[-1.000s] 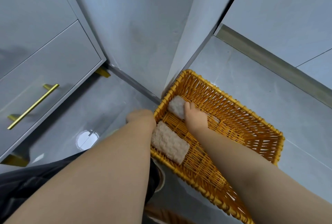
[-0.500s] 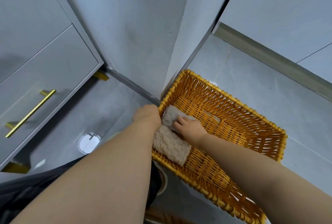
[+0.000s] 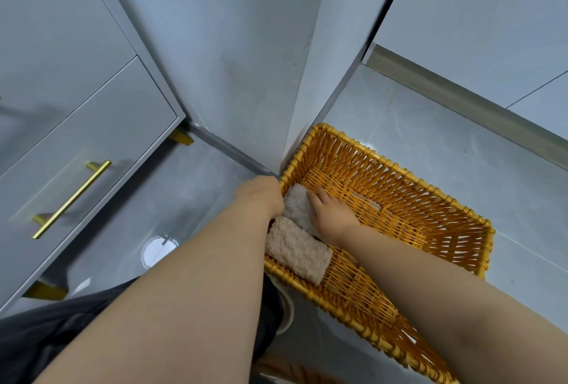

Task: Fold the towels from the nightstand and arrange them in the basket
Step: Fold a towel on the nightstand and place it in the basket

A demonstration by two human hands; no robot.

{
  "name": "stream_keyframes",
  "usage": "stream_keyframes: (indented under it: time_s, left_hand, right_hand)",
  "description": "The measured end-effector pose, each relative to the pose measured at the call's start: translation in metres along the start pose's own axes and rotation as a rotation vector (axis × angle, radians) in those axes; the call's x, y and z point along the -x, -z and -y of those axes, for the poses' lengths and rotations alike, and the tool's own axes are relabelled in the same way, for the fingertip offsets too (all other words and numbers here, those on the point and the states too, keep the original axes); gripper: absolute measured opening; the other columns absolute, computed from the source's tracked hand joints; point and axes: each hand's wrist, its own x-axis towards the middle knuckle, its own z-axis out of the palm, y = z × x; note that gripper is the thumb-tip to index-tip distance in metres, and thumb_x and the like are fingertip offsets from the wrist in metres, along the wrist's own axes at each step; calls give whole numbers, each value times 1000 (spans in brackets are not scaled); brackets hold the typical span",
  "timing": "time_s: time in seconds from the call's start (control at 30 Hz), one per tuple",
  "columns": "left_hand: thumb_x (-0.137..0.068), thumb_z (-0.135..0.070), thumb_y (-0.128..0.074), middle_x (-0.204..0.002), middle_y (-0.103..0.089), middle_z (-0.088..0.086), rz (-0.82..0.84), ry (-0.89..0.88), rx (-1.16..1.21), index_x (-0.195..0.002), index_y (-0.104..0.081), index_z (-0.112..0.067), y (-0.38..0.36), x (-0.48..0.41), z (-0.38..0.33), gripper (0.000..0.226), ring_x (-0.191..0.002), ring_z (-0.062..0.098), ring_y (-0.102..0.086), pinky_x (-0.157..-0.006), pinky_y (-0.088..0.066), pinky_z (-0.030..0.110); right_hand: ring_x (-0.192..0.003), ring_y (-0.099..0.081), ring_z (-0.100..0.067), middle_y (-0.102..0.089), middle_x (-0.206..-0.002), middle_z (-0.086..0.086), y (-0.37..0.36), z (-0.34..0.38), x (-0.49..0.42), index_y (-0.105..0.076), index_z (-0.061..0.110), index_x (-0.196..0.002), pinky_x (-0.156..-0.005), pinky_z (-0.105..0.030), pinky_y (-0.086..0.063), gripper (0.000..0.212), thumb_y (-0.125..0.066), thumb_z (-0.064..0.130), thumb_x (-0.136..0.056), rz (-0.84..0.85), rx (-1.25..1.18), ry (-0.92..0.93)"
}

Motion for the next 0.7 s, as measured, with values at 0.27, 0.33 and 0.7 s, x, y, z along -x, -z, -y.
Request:
stream_keyframes:
  time_s: [0.27,0.33,0.7]
  left_hand:
    - [-91,-14,-50,-115,-59,10,-100,-73,-145,-105,-55,-10,54,36,-10,16,-100,26,-56,-73,-41,33]
    - [-92,-14,-51,-118,-58,8,-128,-97,-270,-116,-55,-9,74,50,-10,25,-106,26,-55,-73,-39,33]
    - [-95,-19,-45,-125,-57,11,-419,15,-402,-121,-57,-9,201,167,90,30,-111,30,-57,-91,-47,38]
  right_hand:
    - [-137,-32,-31,-23,-155,-12,96,23,34,-30,9,-146,-111,-40,-32,49,-39,22,-99,-350,80,131]
    - [-130,-40,-29,-35,-148,-11,114,35,47,-36,9,-141,-105,-38,-39,44,-37,20,-99,-412,70,158]
    - [-108,-58,-28,-51,-135,-8,231,168,86,-42,10,-138,-85,-39,-48,43,-42,12,-95,-697,-269,425]
